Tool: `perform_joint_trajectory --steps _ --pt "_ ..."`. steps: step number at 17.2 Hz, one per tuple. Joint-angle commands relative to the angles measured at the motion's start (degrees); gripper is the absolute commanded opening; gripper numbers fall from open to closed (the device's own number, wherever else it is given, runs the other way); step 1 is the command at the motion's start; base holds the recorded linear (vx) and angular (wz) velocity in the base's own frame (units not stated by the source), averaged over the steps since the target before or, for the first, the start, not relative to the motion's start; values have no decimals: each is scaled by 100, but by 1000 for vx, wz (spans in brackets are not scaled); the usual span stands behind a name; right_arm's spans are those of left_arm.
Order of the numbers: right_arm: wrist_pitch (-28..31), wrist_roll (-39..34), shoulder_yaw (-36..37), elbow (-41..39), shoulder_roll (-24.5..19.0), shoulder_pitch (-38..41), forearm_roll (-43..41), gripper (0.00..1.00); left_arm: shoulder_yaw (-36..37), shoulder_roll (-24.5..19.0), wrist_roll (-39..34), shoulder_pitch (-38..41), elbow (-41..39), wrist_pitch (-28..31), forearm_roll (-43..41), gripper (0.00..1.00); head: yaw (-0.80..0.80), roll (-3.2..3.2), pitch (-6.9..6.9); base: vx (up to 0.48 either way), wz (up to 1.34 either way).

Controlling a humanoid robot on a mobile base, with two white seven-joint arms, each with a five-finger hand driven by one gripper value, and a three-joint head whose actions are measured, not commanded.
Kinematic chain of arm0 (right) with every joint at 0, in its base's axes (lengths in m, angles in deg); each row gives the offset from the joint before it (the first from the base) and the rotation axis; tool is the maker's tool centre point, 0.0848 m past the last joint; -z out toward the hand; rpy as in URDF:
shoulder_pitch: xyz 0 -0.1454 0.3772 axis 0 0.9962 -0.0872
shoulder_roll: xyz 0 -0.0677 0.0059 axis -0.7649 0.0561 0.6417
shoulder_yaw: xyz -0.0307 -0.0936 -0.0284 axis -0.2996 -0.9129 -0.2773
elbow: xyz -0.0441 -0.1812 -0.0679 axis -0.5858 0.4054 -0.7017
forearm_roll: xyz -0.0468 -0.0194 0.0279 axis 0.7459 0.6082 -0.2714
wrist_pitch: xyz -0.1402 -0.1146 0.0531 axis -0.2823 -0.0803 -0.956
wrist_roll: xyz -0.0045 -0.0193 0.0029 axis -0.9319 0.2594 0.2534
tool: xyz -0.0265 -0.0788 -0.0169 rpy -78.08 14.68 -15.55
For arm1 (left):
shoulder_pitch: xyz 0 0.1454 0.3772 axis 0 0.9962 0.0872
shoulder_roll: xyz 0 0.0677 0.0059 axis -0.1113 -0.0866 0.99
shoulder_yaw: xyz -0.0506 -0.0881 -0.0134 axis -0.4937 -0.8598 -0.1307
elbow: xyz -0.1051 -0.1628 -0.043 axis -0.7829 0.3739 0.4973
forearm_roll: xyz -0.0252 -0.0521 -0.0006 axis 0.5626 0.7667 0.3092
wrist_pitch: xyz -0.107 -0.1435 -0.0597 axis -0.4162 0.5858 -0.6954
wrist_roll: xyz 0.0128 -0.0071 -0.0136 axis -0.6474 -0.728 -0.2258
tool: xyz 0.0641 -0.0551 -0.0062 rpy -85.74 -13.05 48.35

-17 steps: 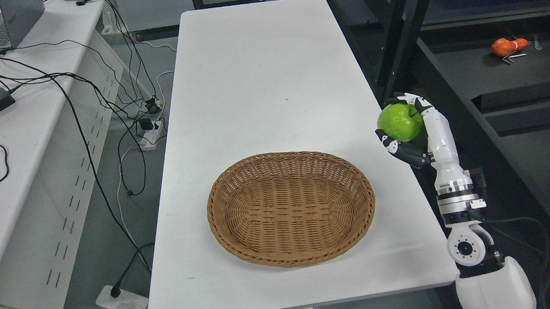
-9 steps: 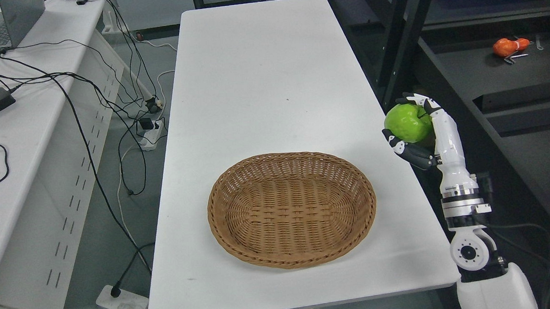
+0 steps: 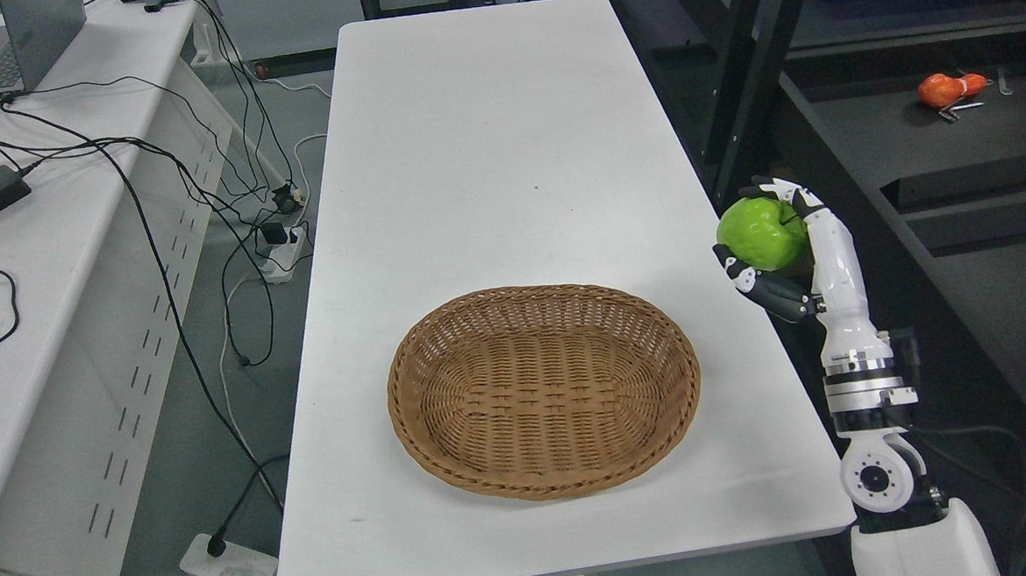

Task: Place green apple on left shelf middle layer
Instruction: 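Hold the apple in the right hand while the robot turns to the shelf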

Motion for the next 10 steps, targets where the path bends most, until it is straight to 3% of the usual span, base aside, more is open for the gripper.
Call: perform_joint_trajectory --steps 1,6,10 --pt "-19 -1 29 -40 -123 64 -2 0 0 -101 5 0 -3 -8 0 100 0 0 0 0 0" --pt "-72 -1 29 -40 -123 108 -2 0 0 -101 5 0 -3 0 0 100 0 0 0 -105 -13" --pt "-142 -1 20 -40 -132 161 -2 0 0 -101 5 0 -3 0 0 100 0 0 0 -245 -76"
